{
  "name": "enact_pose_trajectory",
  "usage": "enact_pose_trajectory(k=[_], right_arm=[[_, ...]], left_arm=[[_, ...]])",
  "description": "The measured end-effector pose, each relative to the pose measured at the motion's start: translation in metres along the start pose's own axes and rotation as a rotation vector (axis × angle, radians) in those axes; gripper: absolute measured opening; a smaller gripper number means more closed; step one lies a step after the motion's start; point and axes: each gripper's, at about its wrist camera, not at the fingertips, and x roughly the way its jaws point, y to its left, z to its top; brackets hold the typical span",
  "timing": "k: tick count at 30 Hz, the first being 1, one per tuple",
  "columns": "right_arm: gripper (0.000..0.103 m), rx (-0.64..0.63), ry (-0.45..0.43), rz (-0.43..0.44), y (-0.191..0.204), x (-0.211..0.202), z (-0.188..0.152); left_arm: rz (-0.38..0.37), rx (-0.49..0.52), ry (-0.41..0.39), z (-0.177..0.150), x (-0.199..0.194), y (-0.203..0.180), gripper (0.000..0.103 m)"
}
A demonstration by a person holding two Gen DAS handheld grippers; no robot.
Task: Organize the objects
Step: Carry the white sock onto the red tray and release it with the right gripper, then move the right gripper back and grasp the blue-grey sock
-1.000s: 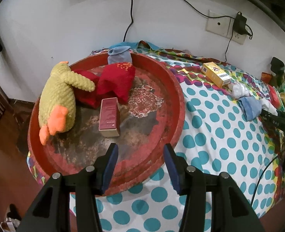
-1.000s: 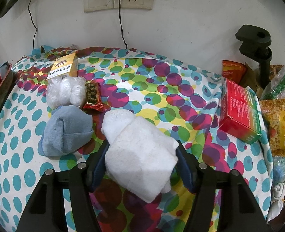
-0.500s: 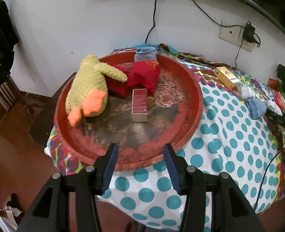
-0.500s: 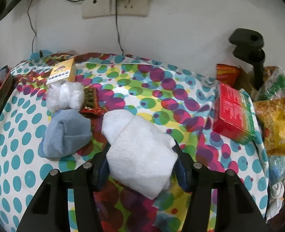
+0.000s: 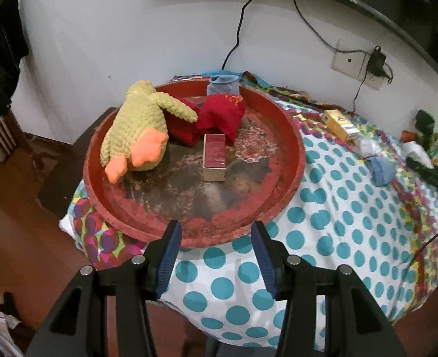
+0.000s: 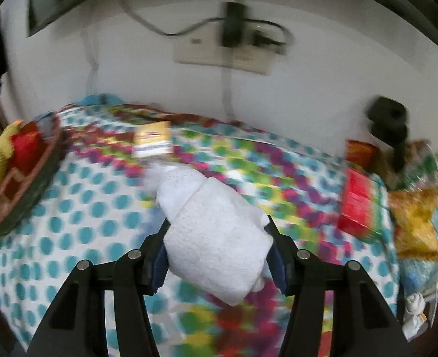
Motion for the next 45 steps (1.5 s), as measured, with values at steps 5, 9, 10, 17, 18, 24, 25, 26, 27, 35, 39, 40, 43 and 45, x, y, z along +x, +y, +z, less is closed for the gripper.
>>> enact_pose_trajectory(k=[5,9,10,17,18,24,25,26,27,35,39,40,43,45], right_arm=[[0.054,-0.098,-0.003,0.124,0.077,-0.002,0.018],[0.054,-0.170,-0.006,0.234,0.146,-0.002,0.035],[0.054,-0.180,-0.005,0.259,0.162,-0.002,0.039],[0.055,-0.283,0.018,0.320,0.252,0.019,0.064],[0.055,-0.290,0.031,0.322,0.261,0.025,0.067],[0.060,-0.303,0.097,0.295,0.292,0.061,0.071],[0.064,-0.310,0.106,0.288,0.295,0.066,0.070],[0.065,-0.312,0.115,0.285,0.296,0.070,0.069],[0.067,-0.309,0.109,0.285,0.295,0.070,0.069],[0.085,-0.258,-0.029,0.283,0.255,0.032,0.066],[0.087,-0.189,-0.045,0.211,0.202,0.020,0.051],[0.087,-0.168,-0.038,0.189,0.188,0.020,0.047],[0.087,-0.099,-0.009,0.114,0.140,0.022,0.034],[0.087,-0.059,0.006,0.056,0.111,0.023,0.025]], left_arm=[[0.001,-0.016,-0.014,0.000,-0.004,0.011,0.050],[-0.004,-0.056,0.003,-0.002,0.000,0.029,0.050],[-0.007,-0.061,0.007,-0.003,0.000,0.032,0.050],[0.012,-0.087,-0.024,-0.008,-0.006,0.051,0.050],[0.005,-0.087,-0.027,-0.008,-0.006,0.053,0.050],[-0.003,-0.138,0.005,-0.012,0.006,0.066,0.050],[-0.001,-0.147,0.004,-0.012,0.007,0.068,0.050],[-0.003,-0.154,0.002,-0.013,0.008,0.069,0.050],[-0.006,-0.157,0.003,-0.013,0.009,0.069,0.050],[-0.024,-0.111,-0.001,-0.010,0.012,0.053,0.050],[-0.044,-0.077,-0.003,-0.008,0.011,0.038,0.050],[-0.043,-0.069,-0.002,-0.008,0.011,0.033,0.050],[-0.049,-0.037,0.004,-0.008,0.012,0.019,0.050],[-0.057,-0.022,0.009,-0.007,0.013,0.012,0.050]])
